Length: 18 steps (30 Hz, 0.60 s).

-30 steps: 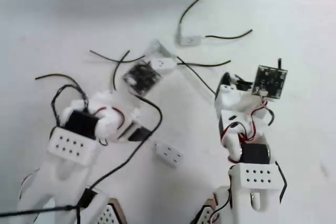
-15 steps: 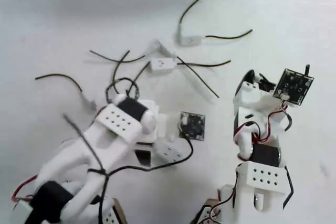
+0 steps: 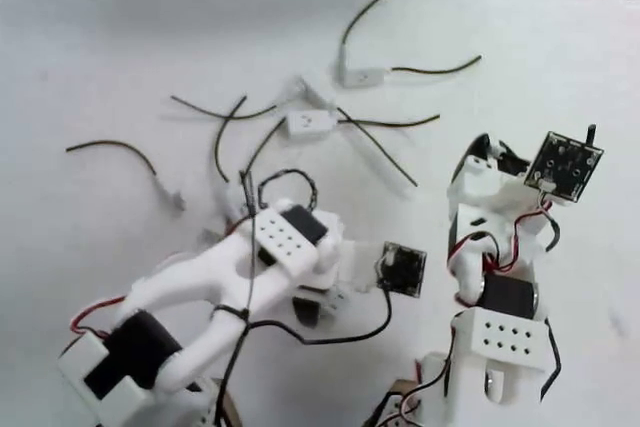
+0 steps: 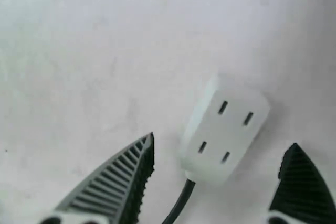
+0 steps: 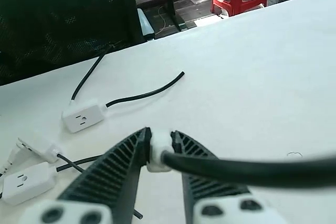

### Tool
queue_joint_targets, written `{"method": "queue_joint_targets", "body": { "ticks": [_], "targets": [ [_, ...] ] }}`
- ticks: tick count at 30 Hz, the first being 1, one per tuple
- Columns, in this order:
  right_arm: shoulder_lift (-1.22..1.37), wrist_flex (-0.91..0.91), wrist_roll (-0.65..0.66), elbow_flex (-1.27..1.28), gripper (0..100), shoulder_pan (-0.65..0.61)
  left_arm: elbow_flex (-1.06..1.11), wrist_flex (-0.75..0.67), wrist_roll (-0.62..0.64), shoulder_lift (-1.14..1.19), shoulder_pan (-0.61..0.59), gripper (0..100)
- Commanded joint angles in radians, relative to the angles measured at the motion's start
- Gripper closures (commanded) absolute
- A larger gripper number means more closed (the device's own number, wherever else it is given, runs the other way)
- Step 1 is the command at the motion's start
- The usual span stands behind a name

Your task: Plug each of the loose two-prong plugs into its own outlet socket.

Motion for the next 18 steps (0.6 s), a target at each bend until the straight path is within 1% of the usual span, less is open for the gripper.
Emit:
{"method": "queue_joint_targets", "body": {
  "ticks": [1,5,8,10,11,15,18],
  "targets": [
    [-0.008,-0.019,-0.008,-0.025,98.1,0.007,-0.040,-0.109,0.110,0.013,0.012,71],
    [-0.008,-0.019,-0.008,-0.025,98.1,0.007,-0.038,-0.100,0.129,0.012,0.012,84],
    [-0.008,-0.018,-0.008,-0.025,98.1,0.005,-0.037,-0.061,0.129,0.013,0.008,94],
    [-0.008,-0.018,-0.008,-0.025,98.1,0.005,-0.037,-0.043,0.132,0.013,0.005,98],
    [-0.008,-0.018,-0.008,-0.025,98.1,0.005,-0.038,-0.037,0.149,0.012,0.004,98],
    [-0.008,-0.018,-0.008,-0.023,98.1,0.002,-0.060,-0.023,0.328,0.010,-0.024,97],
    [-0.008,-0.018,-0.008,-0.021,98.1,0.002,-0.095,-0.020,0.479,0.012,-0.096,97]
  ]
}}
